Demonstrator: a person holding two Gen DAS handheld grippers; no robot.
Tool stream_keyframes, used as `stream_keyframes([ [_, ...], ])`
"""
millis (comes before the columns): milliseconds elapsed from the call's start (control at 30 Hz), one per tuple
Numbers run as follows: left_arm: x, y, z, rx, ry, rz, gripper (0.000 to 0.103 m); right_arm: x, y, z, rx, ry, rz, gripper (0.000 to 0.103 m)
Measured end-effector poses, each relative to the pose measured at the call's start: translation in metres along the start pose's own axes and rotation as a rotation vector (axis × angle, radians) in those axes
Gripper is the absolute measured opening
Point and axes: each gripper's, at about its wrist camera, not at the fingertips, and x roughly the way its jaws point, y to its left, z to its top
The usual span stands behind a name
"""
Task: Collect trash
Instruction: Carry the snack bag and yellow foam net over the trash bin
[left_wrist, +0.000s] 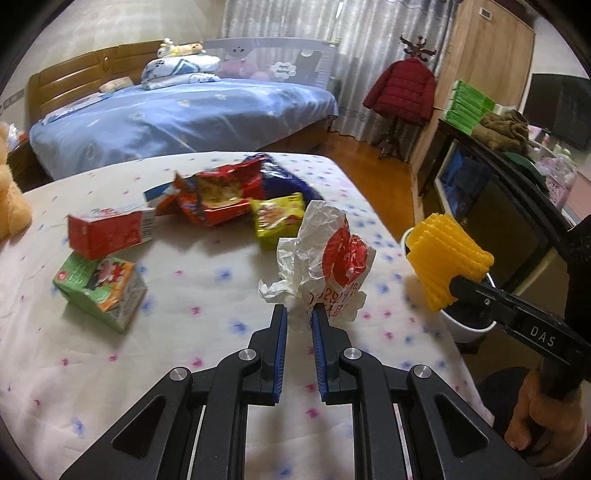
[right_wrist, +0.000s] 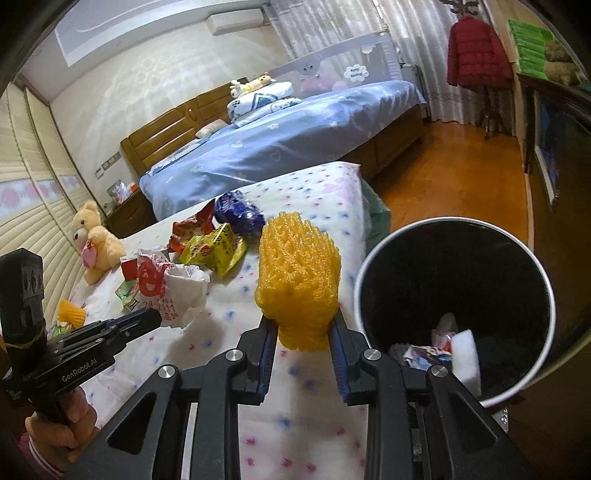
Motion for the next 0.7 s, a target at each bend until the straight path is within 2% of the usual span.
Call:
stream_keyframes([
  [700, 0.034, -0.059, 0.013, 0.09, 0.037, -0.077, 0.012, -0.036, -0.055, -0.01, 0.096, -0.04, -0.085, 0.027],
])
